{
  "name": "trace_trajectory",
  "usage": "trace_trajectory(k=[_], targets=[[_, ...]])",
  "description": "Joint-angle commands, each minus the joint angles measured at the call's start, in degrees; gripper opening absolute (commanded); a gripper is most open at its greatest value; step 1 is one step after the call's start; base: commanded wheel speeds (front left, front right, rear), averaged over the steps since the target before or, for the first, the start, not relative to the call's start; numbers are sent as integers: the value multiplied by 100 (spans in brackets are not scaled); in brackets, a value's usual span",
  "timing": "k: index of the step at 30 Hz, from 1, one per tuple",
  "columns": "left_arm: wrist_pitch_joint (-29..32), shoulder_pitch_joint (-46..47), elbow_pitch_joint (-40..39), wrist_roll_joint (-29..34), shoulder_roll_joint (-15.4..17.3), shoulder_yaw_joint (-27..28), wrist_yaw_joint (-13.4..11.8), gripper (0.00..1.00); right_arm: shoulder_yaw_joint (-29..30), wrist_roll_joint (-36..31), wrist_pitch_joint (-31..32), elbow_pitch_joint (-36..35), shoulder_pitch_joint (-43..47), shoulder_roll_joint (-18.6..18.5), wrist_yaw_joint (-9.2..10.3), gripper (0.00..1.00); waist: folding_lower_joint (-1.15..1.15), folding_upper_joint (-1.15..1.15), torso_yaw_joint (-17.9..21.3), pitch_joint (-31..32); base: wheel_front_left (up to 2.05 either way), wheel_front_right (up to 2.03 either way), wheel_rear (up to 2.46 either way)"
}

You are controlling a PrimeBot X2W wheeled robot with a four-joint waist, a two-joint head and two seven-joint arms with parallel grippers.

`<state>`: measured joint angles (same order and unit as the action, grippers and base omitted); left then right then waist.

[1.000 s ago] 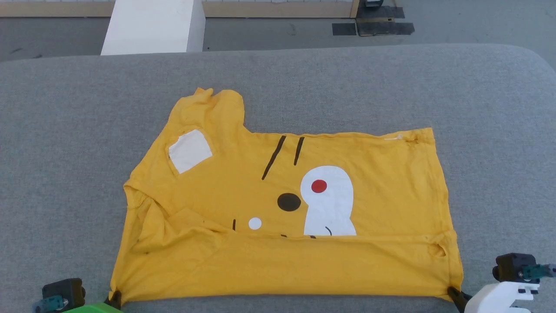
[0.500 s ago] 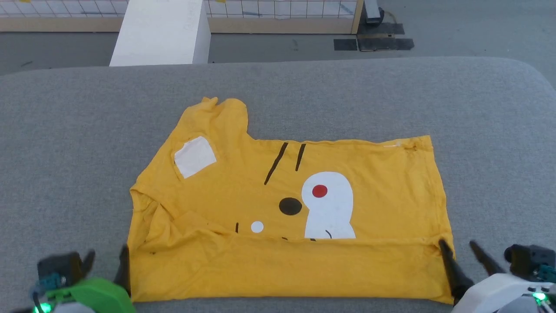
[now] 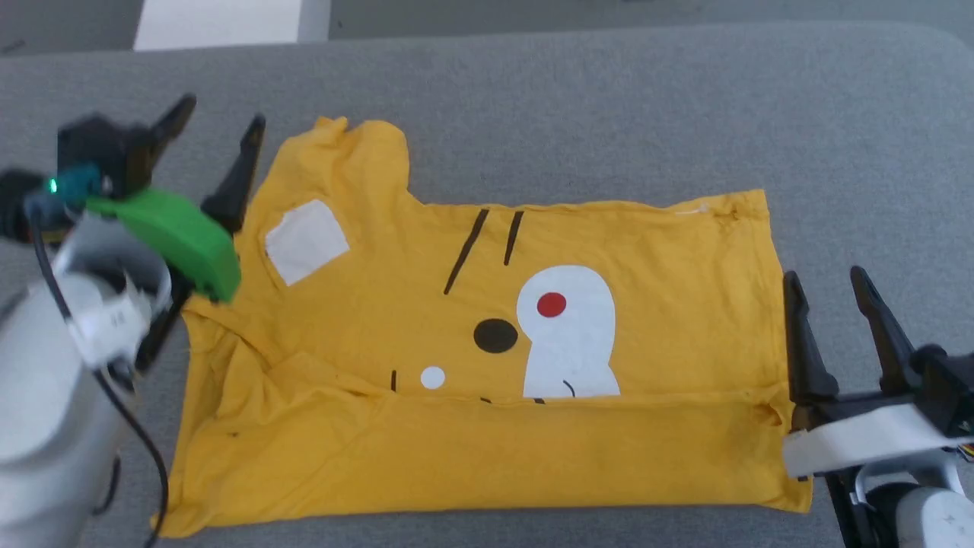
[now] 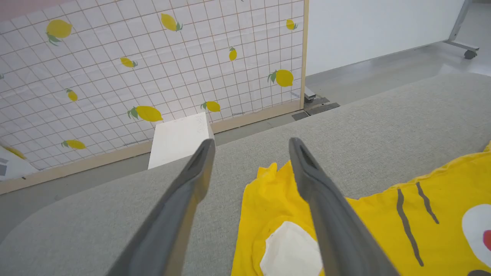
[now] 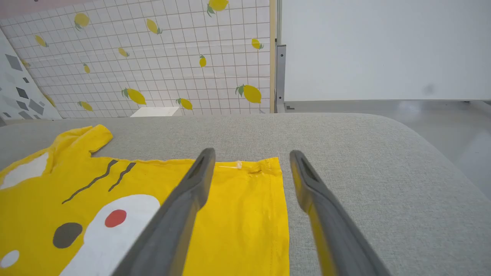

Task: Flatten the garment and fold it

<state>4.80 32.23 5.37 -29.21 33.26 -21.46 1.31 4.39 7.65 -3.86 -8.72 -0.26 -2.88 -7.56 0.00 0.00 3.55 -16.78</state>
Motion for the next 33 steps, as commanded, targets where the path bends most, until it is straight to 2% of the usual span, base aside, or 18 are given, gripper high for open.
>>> trace_trajectory(k=[1, 5, 13, 14, 15, 16, 18, 19, 20, 21, 28, 30, 33], targets=[[193, 404, 205, 74, 60, -72, 157, 100, -71, -76, 50, -13, -166, 1, 8, 100, 0, 0, 257, -541, 0, 0, 0], [940, 1425, 848, -10, 97, -291, 431, 100, -235, -95, 123, -6, -441, 1, 8, 100, 0, 0, 485, -918, 0, 0, 0], [2622, 2423, 1717, -495, 123, -391, 497, 100, -530, 84, -1, 72, -793, 1, 8, 100, 0, 0, 901, -1409, 0, 0, 0], [3176, 2509, 1853, -777, 114, -331, 444, 100, -592, 170, -68, 159, -852, 1, 8, 100, 0, 0, 1004, -1499, 0, 0, 0], [3321, 2515, 1873, -822, 124, -328, 408, 100, -601, 195, -87, 184, -861, 1, 8, 100, 0, 0, 1024, -1516, 0, 0, 0], [4102, 2408, 1895, -871, 297, -381, 51, 100, -647, 257, -162, 305, -902, 1, 8, 100, 0, 0, 1105, -1568, 0, 0, 0], [4296, 2316, 1871, -878, 355, -370, -132, 100, -664, 270, -179, 336, -924, 1, 8, 100, 0, 0, 1127, -1578, 0, 0, 0], [4395, 2267, 1826, -880, 391, -389, -169, 89, -670, 272, -185, 350, -941, 1, 8, 100, 0, 0, 1135, -1576, 0, 0, 0], [4445, 2230, 1774, -890, 416, -377, -228, 27, -676, 265, -186, 354, -962, 1, 8, 100, 0, 0, 1139, -1574, 0, 0, 0], [4479, 2194, 1711, -903, 434, -373, -259, 0, -683, 247, -187, 349, -990, 1, 8, 100, 0, 0, 1138, -1571, 0, 0, 0], [4571, 2039, 1351, -1031, 421, -345, -359, 0, -744, -192, 149, 297, -1565, 1, 8, 100, 0, 0, 1055, -1536, 0, 0, 0], [4587, 2025, 1271, -1050, 427, -346, -367, 0, -684, -264, 509, 344, -1905, 1, 8, 100, 0, 0, 1034, -1531, 0, 0, 0], [4572, 2036, 1158, -1021, 452, -355, -389, 0, -641, -265, 1422, 650, -2533, -9, 8, 100, 0, 0, 1004, -1542, 0, 0, 0]])
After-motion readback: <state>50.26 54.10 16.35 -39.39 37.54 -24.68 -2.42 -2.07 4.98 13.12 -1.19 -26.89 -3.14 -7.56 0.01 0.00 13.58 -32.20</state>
